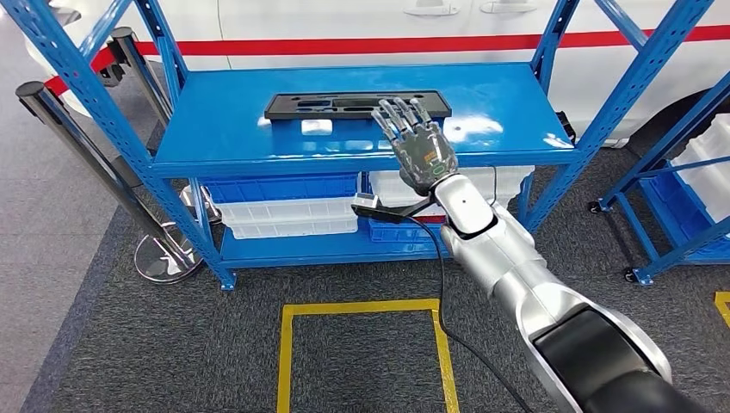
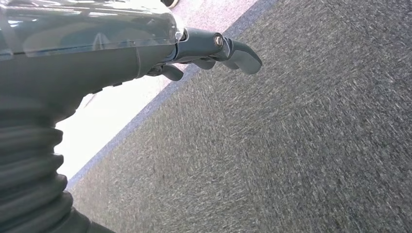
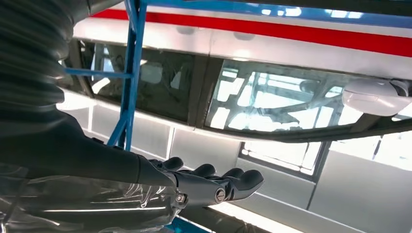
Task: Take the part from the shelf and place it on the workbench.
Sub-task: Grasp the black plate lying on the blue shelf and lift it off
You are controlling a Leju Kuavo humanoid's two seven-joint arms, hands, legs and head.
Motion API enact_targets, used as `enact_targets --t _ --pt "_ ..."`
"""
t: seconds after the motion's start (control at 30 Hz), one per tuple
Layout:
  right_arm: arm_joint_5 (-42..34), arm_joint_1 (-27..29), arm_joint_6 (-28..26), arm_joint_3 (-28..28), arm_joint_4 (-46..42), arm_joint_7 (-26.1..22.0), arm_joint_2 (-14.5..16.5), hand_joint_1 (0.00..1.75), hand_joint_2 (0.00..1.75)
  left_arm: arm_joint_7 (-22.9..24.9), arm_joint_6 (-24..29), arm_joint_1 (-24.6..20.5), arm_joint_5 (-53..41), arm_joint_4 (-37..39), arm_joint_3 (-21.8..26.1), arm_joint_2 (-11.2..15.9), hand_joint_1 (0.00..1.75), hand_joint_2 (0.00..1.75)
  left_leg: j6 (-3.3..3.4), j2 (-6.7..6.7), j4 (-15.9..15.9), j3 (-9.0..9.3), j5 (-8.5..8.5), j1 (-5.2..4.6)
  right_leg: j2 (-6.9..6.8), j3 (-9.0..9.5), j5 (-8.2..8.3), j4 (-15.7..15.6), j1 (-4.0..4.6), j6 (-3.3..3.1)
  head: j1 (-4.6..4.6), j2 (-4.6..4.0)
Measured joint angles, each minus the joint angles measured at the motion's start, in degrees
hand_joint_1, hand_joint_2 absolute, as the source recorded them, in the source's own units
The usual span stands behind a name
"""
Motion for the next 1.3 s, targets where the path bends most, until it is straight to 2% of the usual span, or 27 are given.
enact_targets --t 0.27,0.37,0.5,0.63,0.77,1.03,1.3 --pt "-0.2 -3.0 0.3 1.3 5.5 0.2 4.4 0.0 1.75 0.8 0.0 0.2 0.1 0.2 0.0 0.6 0.0 1.75 0.0 -0.01 0.0 -0.04 0.0 0.01 -0.02 -0.06 0.01 0.0 0.01 0.01 0.0 0.0" --pt "-0.4 -3.2 0.8 1.8 7.0 0.3 6.0 0.0 1.75 -0.6 -1.0 0.3 2.6 0.2 0.3 0.7 0.0 1.75 0.0 -0.02 0.0 -0.06 0.01 0.01 -0.02 -0.09 0.01 0.0 0.02 0.01 0.0 0.0" --pt "-0.7 -2.5 1.5 2.3 8.6 0.1 7.5 0.0 1.75 -5.6 -3.6 0.1 8.9 0.2 3.1 0.8 0.0 0.0 0.0 -0.02 0.0 -0.08 0.01 0.01 -0.03 -0.11 0.0 0.0 0.02 0.01 0.0 0.0" --pt "-0.7 -0.1 1.7 3.2 10.1 0.7 8.2 0.0 1.75 -9.1 -5.5 -0.3 13.0 0.2 7.0 1.0 0.0 0.0 0.0 -0.03 0.0 -0.08 0.01 0.0 -0.04 -0.11 0.01 0.0 0.01 0.01 0.0 0.0" --pt "-1.8 1.9 1.6 3.5 11.4 0.5 8.0 0.0 1.75 -9.5 -6.5 -0.5 13.5 0.2 8.8 1.1 0.0 0.0 0.0 -0.03 0.0 -0.1 0.01 0.0 -0.02 -0.12 0.01 0.0 0.01 0.01 0.0 0.0" --pt "-2.7 2.8 1.3 3.5 12.9 0.0 7.1 0.0 1.75 -8.3 -6.8 -0.4 12.5 0.2 9.4 1.1 0.0 0.0 0.01 -0.02 0.1 -0.13 0.0 0.0 -0.02 -0.12 0.02 0.0 0.01 0.02 0.0 0.0" --pt "-2.8 3.5 1.0 3.5 13.0 -0.2 6.4 0.0 1.75 -7.3 -6.5 -0.4 11.5 0.2 9.1 1.3 0.0 0.0 0.12 -0.04 0.4 -0.51 0.02 -0.08 -0.02 -0.31 0.3 -0.2 -0.23 0.44 0.0 0.0"
